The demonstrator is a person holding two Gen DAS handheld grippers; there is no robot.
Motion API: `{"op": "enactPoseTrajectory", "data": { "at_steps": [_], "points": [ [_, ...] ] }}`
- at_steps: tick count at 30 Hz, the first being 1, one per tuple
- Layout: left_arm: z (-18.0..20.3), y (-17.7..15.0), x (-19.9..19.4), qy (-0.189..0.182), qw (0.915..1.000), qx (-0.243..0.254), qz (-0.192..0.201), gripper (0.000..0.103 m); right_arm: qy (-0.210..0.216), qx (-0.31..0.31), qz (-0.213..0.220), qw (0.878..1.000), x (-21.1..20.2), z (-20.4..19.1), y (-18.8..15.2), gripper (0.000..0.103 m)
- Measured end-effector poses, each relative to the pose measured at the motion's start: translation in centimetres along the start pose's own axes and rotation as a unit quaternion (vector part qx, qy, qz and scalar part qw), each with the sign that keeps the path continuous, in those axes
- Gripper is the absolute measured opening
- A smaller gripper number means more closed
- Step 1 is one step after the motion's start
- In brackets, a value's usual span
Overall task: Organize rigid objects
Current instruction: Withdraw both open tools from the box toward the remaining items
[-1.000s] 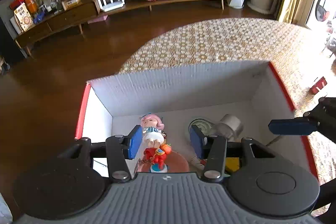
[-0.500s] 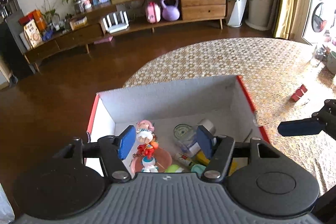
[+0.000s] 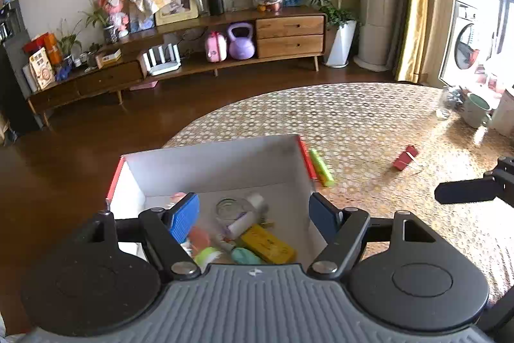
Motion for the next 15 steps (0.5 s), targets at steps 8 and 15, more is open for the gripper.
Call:
{"op": "enactPoseTrajectory", "data": {
  "at_steps": [8, 15],
  "points": [
    [3.7, -0.3, -1.1, -0.016, 0.9996, 0.006, 0.024, 0.083, -0.026, 0.028, 0.021, 0.999, -3.0, 3.9, -1.5, 0.102],
    [7.6, -0.9, 0.3, -0.053, 0.9984, -0.001, 0.017, 0.086, -0.056, 0.049, 0.018, 0.997, -4.5, 8.2, -3.9, 0.102]
  ]
}}
Point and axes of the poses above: each gripper's, at about its wrist camera, not at the fingertips, and x roughly the way its jaws point, z to its right, y to its top, the point moved 9 cm from there along x, roughly the way its jaws point, and after that the axes turned 1 degree about y, right-handed, at the moved point
